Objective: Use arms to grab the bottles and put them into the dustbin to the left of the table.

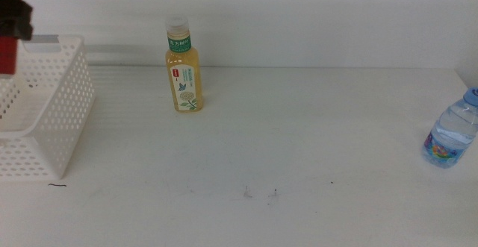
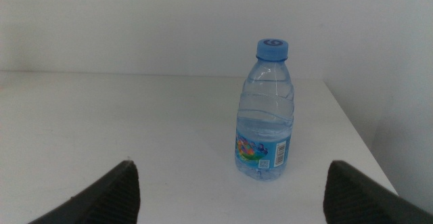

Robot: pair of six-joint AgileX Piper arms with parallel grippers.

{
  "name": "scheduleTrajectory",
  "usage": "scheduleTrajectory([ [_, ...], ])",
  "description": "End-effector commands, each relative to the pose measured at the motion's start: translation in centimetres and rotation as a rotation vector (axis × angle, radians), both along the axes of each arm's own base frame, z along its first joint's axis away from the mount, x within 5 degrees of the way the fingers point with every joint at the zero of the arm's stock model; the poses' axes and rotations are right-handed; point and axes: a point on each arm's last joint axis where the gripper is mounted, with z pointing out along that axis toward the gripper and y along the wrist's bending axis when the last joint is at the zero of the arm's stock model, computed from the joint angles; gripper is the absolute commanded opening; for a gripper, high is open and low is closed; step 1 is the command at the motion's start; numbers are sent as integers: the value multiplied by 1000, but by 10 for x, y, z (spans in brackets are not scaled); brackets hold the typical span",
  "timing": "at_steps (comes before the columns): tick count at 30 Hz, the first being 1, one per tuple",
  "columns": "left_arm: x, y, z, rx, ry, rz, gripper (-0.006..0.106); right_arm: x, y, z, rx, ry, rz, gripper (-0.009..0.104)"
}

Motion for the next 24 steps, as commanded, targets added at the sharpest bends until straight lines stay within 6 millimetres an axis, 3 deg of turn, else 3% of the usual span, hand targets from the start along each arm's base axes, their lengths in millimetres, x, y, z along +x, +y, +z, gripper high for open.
scheduleTrajectory([
  [1,8,12,5,-11,-1,-3,25,0,0,0,-12,-11,-7,91],
  [7,36,48,-10,-28,54,50,25,0,0,0,-12,-11,-7,91],
  [11,53,65,-31,-35,99,48,25,0,0,0,-12,-11,-7,91],
  [18,74,76,-78,-34,205,57,25,0,0,0,-12,-11,-7,91],
  [24,84,79,-105,-39,255,38,26,0,0,0,-12,-11,-7,91],
])
